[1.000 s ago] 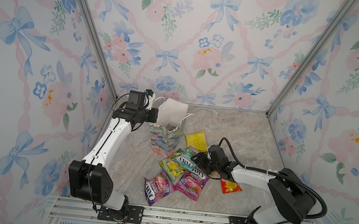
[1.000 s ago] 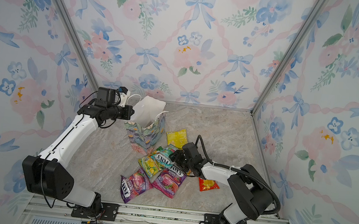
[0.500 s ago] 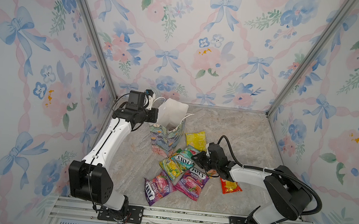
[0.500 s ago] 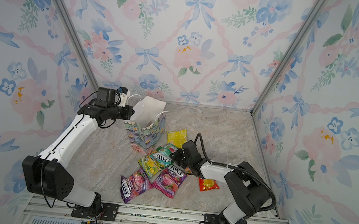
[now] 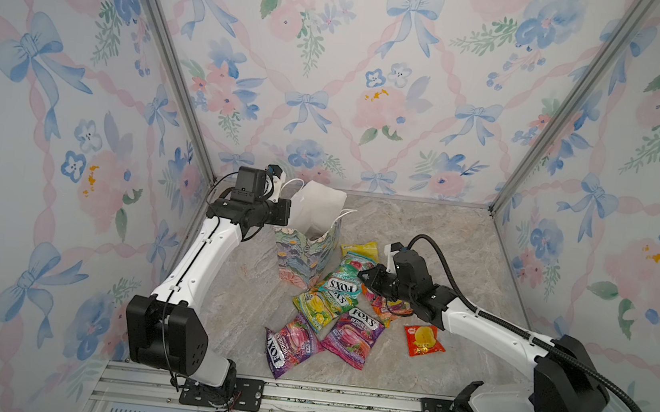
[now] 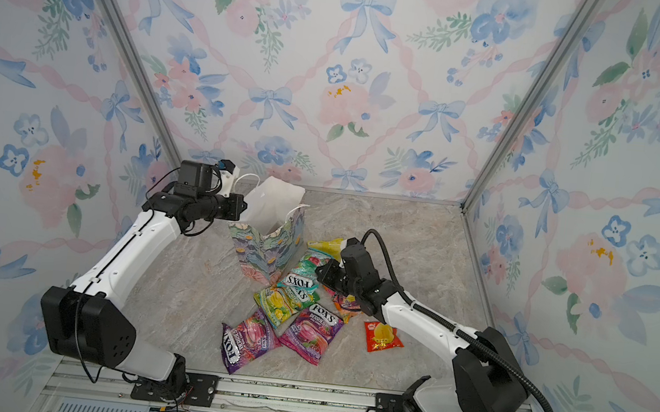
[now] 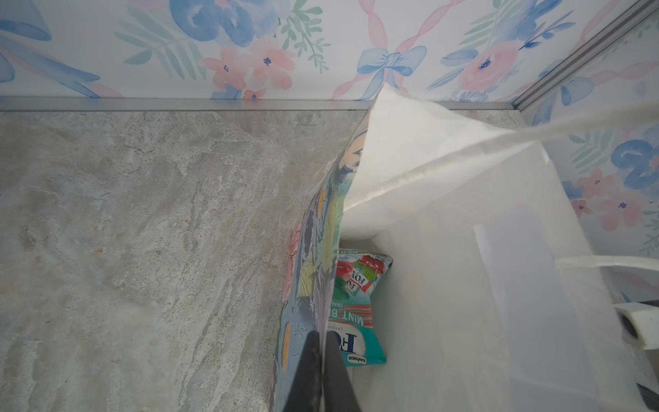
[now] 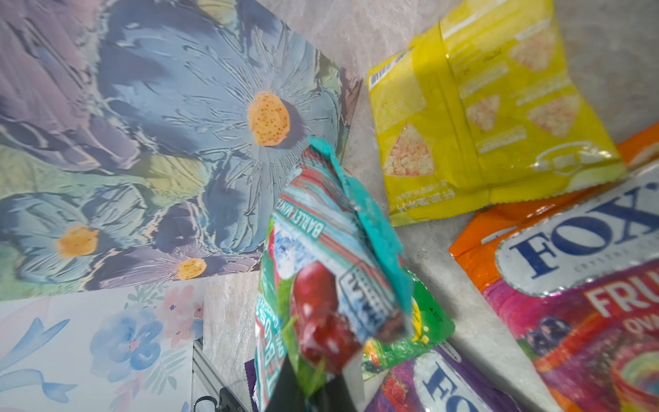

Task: Place the snacks into the paper bag
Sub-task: 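Lift the cherry mint packet with the right gripper and carry it toward the bag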

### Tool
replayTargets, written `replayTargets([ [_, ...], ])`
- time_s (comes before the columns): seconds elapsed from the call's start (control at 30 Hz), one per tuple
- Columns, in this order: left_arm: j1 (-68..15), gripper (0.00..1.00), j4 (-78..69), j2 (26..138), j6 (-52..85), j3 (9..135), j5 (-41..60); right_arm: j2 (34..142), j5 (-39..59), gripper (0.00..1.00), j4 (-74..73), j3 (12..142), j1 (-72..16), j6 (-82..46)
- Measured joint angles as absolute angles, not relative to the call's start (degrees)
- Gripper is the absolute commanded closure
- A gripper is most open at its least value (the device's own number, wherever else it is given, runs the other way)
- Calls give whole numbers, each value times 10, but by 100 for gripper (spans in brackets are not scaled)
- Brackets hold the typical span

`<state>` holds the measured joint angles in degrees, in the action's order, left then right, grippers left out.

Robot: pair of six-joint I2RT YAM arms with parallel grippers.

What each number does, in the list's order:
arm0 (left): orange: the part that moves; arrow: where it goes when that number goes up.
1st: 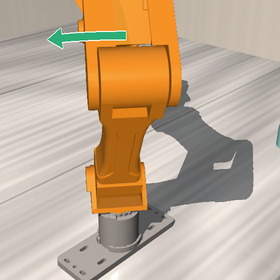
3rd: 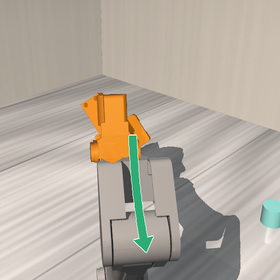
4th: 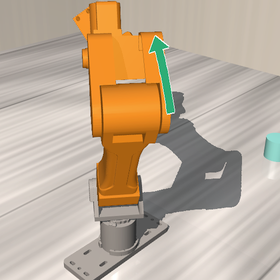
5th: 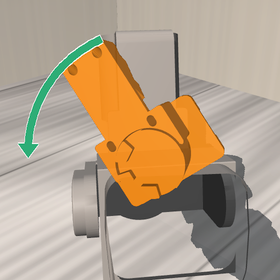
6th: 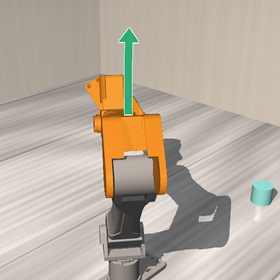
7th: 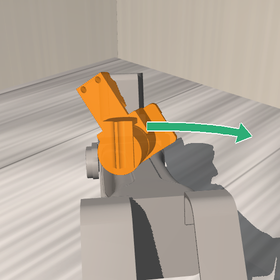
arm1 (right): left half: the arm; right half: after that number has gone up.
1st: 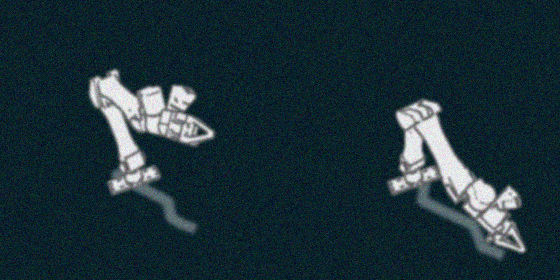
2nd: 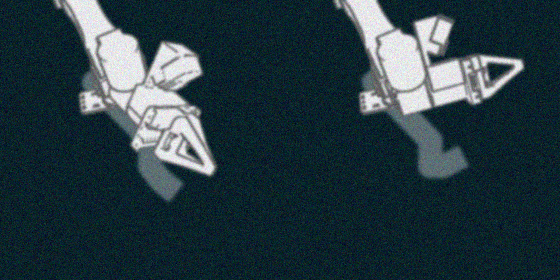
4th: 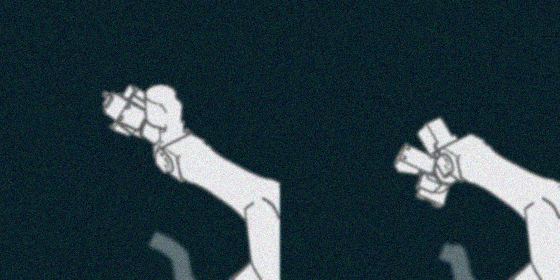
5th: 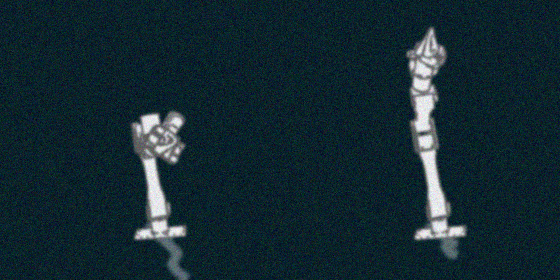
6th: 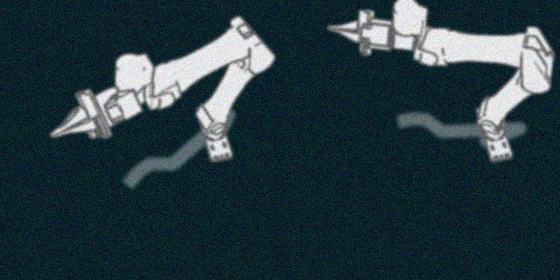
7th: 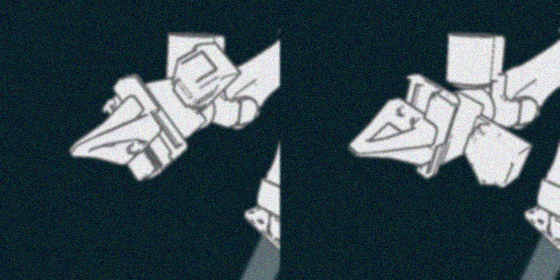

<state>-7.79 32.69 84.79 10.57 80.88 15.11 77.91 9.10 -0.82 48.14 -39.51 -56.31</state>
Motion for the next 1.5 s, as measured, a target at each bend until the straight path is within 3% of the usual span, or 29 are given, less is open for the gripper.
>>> replayTargets([
  [0.63, -78, 100, 327, 848, 106, 809, 156, 764, 43, 94, 175, 726, -300, -355],
  [1.5, -78, 100, 327, 848, 106, 809, 161, 983, 7, 96, 230, 1115, -290, -213],
])
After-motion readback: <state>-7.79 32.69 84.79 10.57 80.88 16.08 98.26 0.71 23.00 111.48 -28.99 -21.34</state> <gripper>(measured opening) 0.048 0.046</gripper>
